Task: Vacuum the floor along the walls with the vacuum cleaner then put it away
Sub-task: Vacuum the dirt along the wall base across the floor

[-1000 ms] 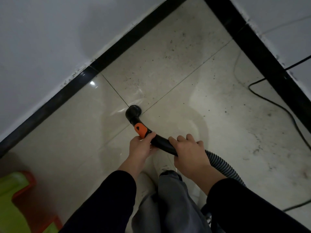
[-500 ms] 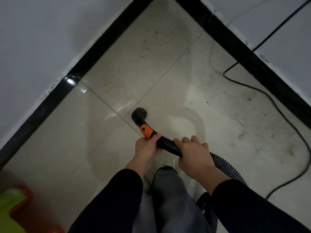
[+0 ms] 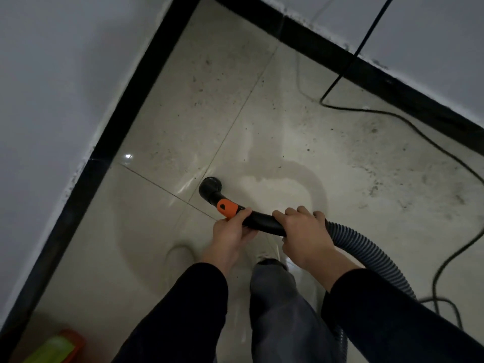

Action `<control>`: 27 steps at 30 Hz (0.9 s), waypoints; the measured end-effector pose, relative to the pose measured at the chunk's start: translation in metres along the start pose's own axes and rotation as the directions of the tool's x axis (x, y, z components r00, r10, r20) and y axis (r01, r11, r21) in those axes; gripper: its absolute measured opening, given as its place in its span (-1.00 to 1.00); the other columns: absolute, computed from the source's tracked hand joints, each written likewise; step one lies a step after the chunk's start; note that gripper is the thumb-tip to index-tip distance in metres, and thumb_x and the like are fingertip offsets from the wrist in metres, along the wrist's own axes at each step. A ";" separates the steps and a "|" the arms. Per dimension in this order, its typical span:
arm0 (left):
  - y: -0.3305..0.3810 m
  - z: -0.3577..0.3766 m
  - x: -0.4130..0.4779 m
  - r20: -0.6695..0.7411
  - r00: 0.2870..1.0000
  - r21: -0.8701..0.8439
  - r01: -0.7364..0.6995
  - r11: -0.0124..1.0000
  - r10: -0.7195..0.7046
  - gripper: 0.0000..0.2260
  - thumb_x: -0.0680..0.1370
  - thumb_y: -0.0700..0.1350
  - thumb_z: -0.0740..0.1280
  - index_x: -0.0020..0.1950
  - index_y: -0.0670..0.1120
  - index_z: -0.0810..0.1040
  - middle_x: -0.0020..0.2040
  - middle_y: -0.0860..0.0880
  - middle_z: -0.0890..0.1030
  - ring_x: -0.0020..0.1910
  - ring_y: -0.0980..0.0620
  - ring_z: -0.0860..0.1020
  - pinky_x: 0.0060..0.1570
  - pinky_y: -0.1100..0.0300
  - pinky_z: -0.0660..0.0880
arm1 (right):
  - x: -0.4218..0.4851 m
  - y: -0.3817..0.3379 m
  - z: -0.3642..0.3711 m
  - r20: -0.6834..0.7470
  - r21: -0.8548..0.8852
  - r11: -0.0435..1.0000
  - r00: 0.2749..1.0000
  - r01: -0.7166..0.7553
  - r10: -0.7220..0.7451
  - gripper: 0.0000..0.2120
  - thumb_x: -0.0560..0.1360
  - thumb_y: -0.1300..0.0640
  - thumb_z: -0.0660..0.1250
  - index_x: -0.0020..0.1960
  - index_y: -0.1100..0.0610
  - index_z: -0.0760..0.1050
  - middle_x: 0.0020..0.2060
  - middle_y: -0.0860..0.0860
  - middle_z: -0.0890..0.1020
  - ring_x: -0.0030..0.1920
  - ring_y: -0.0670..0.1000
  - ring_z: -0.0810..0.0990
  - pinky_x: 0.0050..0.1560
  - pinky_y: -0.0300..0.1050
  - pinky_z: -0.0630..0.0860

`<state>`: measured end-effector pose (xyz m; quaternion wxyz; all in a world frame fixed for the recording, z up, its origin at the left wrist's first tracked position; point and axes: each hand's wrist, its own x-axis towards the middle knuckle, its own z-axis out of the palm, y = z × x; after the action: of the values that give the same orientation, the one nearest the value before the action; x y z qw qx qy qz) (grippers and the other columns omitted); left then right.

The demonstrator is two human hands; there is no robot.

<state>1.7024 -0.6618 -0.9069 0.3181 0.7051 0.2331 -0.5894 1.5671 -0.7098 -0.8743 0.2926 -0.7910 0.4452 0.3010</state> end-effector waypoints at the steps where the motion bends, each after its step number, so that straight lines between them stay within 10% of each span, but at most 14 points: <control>1: 0.003 -0.003 0.002 0.013 1.000 0.009 0.015 1.000 -0.015 -0.76 0.53 -0.20 0.41 0.13 -0.30 0.53 0.00 -0.24 0.65 -0.08 -0.07 0.66 -0.26 0.21 0.62 | 0.002 -0.002 0.001 0.004 0.011 1.000 1.000 -0.005 0.005 -0.60 0.48 0.22 0.28 0.29 -0.01 0.34 0.09 -0.02 0.49 0.19 0.07 0.40 0.23 0.09 0.26; 27: 0.002 -0.064 0.045 0.183 0.978 -0.063 0.112 0.992 -0.099 -0.86 0.50 -0.29 0.41 0.03 -0.23 0.52 -0.04 -0.20 0.63 -0.07 -0.06 0.62 -0.13 0.13 0.58 | 0.007 -0.042 0.064 -0.082 0.240 0.958 0.980 -0.159 0.183 -0.65 0.43 0.21 0.31 0.19 -0.03 0.43 -0.03 -0.08 0.48 0.15 0.01 0.39 0.35 0.08 0.13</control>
<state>1.7567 -0.6191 -0.9441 0.3316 0.6237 0.2621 -0.6575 1.5934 -0.6485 -0.9130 0.3326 -0.7243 0.5584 0.2300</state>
